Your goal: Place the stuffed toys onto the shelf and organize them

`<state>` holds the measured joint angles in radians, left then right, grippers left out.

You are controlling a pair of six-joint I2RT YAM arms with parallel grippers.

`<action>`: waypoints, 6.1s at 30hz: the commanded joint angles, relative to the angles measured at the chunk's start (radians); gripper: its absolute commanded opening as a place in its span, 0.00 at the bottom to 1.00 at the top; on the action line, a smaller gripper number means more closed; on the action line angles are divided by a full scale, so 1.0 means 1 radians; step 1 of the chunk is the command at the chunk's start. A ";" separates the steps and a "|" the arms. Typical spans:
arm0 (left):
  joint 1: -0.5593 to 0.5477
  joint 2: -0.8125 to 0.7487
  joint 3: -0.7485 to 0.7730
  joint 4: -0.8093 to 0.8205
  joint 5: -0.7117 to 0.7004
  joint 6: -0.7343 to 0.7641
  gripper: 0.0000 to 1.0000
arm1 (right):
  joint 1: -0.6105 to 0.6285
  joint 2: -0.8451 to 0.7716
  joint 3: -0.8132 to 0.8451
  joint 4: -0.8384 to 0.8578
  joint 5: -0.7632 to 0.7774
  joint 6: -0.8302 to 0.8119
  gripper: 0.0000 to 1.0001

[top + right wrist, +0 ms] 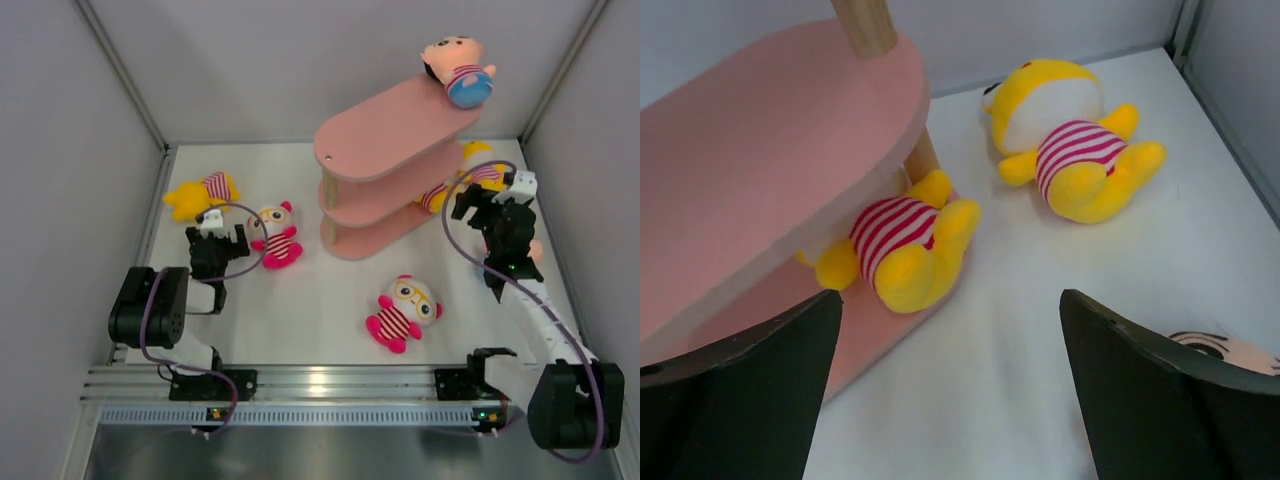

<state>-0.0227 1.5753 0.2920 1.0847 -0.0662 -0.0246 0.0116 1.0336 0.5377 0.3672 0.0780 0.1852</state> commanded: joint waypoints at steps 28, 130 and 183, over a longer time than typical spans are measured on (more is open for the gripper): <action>-0.006 -0.325 0.986 -1.901 0.646 0.307 0.91 | 0.251 -0.337 -0.068 -0.873 -0.481 0.326 0.00; -0.106 -0.373 1.161 -2.260 0.844 0.345 0.96 | 0.409 -0.103 0.492 -0.779 -0.369 0.243 0.00; -0.106 -0.325 1.095 -2.243 0.671 0.381 0.95 | 0.211 0.321 0.771 -0.778 -0.586 -0.035 0.31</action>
<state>-0.1261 1.2293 1.4071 -1.1774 0.6834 0.3351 0.2333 1.3529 1.2522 -0.3985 -0.5343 0.1684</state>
